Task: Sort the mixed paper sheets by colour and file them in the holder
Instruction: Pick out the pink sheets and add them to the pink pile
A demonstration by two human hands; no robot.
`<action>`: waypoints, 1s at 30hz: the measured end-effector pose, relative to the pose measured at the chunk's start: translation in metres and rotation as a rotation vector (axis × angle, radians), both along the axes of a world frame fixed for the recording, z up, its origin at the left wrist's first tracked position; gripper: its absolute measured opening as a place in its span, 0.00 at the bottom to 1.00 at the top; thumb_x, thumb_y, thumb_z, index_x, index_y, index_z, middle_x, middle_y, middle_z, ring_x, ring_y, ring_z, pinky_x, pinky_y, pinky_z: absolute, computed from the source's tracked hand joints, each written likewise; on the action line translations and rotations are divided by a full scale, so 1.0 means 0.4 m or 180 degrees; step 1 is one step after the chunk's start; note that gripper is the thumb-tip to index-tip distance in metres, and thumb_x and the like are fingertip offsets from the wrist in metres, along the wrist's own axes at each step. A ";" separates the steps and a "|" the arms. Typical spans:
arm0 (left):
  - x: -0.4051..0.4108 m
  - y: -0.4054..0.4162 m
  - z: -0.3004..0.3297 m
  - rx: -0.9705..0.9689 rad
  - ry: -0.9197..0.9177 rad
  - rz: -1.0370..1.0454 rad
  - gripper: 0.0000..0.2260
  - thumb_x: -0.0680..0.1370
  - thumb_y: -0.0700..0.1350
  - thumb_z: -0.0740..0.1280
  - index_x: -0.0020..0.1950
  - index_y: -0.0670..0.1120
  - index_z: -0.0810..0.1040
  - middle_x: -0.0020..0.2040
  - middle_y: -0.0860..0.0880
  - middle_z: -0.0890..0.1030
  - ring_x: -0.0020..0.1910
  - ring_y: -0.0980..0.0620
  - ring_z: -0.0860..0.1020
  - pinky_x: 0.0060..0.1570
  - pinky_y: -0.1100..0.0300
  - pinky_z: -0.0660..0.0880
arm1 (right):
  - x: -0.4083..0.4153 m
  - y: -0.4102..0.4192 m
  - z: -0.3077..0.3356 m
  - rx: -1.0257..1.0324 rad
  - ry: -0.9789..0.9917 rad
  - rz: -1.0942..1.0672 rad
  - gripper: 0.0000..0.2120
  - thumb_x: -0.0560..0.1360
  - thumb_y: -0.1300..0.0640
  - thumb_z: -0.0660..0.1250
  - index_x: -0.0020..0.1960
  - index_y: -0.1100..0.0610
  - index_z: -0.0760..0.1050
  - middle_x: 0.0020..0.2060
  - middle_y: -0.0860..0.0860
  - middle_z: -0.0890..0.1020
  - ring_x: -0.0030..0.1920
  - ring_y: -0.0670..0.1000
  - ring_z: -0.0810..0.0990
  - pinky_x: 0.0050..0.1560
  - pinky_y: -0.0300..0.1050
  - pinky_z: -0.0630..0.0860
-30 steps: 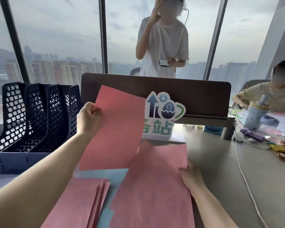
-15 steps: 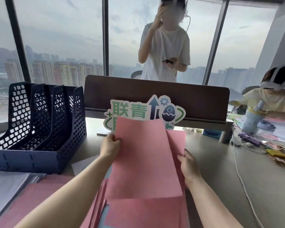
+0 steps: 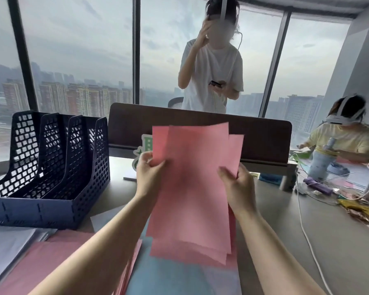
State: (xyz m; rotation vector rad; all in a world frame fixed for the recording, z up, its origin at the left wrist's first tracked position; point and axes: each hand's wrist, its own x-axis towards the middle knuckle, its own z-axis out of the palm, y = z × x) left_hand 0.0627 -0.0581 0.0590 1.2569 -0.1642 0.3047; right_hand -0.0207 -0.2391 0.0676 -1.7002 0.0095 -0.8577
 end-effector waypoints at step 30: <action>-0.176 0.499 -0.045 0.1366 0.0905 -0.0757 0.07 0.76 0.36 0.68 0.51 0.41 0.83 0.46 0.40 0.85 0.38 0.46 0.83 0.44 0.53 0.82 | -0.104 0.290 -0.075 -0.0382 0.1392 0.0853 0.08 0.71 0.64 0.62 0.34 0.64 0.72 0.24 0.53 0.73 0.25 0.52 0.70 0.26 0.42 0.62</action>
